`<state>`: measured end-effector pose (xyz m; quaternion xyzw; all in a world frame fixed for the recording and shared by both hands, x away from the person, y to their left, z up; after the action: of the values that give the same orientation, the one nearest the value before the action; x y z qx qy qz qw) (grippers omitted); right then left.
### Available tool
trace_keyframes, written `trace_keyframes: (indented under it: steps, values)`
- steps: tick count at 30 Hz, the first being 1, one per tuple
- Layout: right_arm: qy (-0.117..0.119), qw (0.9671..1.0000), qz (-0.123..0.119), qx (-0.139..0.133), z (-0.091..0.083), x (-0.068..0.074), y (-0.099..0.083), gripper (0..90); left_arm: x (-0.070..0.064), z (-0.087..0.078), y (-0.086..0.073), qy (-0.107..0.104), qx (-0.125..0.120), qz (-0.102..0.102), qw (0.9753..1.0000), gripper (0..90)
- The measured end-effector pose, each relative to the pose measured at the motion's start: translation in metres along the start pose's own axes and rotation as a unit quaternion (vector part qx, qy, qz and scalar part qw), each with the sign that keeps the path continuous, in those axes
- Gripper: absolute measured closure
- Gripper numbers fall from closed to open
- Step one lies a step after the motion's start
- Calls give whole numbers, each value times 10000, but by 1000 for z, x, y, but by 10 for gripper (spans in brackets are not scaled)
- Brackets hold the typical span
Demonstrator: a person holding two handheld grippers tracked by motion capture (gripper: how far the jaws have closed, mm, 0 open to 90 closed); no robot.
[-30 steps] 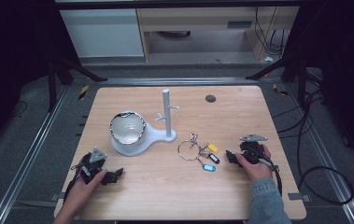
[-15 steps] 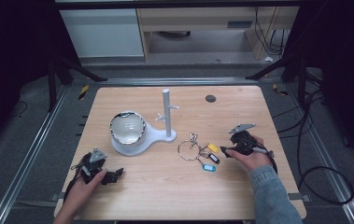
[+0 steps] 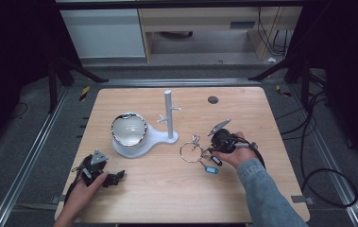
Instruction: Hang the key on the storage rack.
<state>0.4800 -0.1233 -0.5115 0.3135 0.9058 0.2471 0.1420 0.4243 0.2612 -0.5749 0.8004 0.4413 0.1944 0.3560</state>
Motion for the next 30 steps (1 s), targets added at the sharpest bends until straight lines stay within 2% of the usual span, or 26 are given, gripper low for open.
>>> trace_keyframes:
  steps: [3, 6, 7, 8, 12, 13, 14, 18, 21, 27, 30]
  values:
    - [14, 9999, -119, 90, 4, 5, 6, 677, 0, 0, 0, 1, 0, 0, 10000, 0]
    - [27, 9989, -266, 382, 16, 13, 12, 646, 0, 0, 0, 1, 0, -1, 10000, 0]
    - [27, 9989, -266, 382, 16, 13, 12, 646, 0, 0, 0, 1, 0, -1, 10000, 0]
    - [7, 9979, -340, 543, 21, 14, 13, 652, 0, 0, 0, 0, -1, -1, 10000, 0]
    - [-11, 9957, -459, 804, 26, 12, 13, 703, 0, 0, 0, -3, -1, 2, 10000, 0]
    - [-11, 9957, -459, 804, 26, 12, 13, 703, 0, 0, 0, -3, -1, 2, 10000, 0]
    - [-96, 9947, -554, 862, 27, 9, 14, 778, 0, 0, 0, -6, 0, 6, 10000, 0]
    - [-84, 9942, -475, 966, 29, 2, 12, 822, 0, 0, 0, -3, -1, 4, 10000, 0]
    - [-131, 9936, -453, 1028, 28, -3, 10, 816, 0, 0, 0, -3, -1, 4, 10000, 0]
    - [-79, 9941, -449, 983, 29, -7, 12, 769, 0, 0, 0, -4, -1, 4, 10000, 0]
    - [-89, 9933, -566, 1004, 30, -11, 14, 753, 0, 0, 0, -3, -1, 3, 10000, 0]
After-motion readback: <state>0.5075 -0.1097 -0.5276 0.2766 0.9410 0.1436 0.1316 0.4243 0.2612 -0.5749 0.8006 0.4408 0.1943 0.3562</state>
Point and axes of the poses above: each handheld gripper's, and its own axes: z roughly forward along the jaws, y roughly out of its top, x roughly to its left, the point moved 8 cm from there along z, roughly forward along the jaws, and after that the axes turned 2 degrees about -x, right-handed, at the moved point
